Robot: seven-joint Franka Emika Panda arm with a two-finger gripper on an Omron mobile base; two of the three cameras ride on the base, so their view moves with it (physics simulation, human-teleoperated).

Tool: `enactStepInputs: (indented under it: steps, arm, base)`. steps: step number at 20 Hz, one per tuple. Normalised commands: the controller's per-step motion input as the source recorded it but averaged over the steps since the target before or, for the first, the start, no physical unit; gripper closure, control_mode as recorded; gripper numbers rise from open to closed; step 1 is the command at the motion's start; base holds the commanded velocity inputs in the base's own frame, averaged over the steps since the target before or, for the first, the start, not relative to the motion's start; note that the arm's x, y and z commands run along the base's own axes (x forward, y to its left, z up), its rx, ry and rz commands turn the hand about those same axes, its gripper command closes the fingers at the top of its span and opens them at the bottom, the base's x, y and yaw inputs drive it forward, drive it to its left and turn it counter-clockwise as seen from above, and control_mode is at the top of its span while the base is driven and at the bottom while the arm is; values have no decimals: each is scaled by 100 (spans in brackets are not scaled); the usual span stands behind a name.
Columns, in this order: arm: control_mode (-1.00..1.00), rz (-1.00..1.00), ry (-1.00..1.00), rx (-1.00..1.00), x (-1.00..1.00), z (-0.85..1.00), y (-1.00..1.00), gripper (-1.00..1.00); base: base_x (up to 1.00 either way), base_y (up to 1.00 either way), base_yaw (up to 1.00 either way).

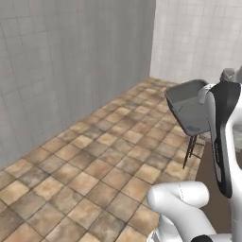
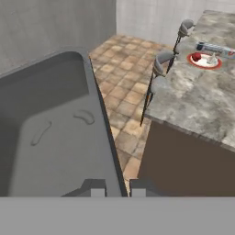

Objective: Retrieve the tupperware and aluminum foil from the cabinet and place them on the dining counter near the plate with garlic and bell pepper to prepare for storing leftovers.

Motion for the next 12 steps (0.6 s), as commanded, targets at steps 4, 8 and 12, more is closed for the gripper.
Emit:
enactStepInputs:
  steps: [4,8,12]
  arm:
    - [100,0,0,0,0,0,0,100]
    - [100,0,0,0,0,0,0,100]
    - [100,0,0,0,0,0,0,100]
  base:
    - [82,17,-53]
    - [74,14,-56]
    - [66,30,-62]
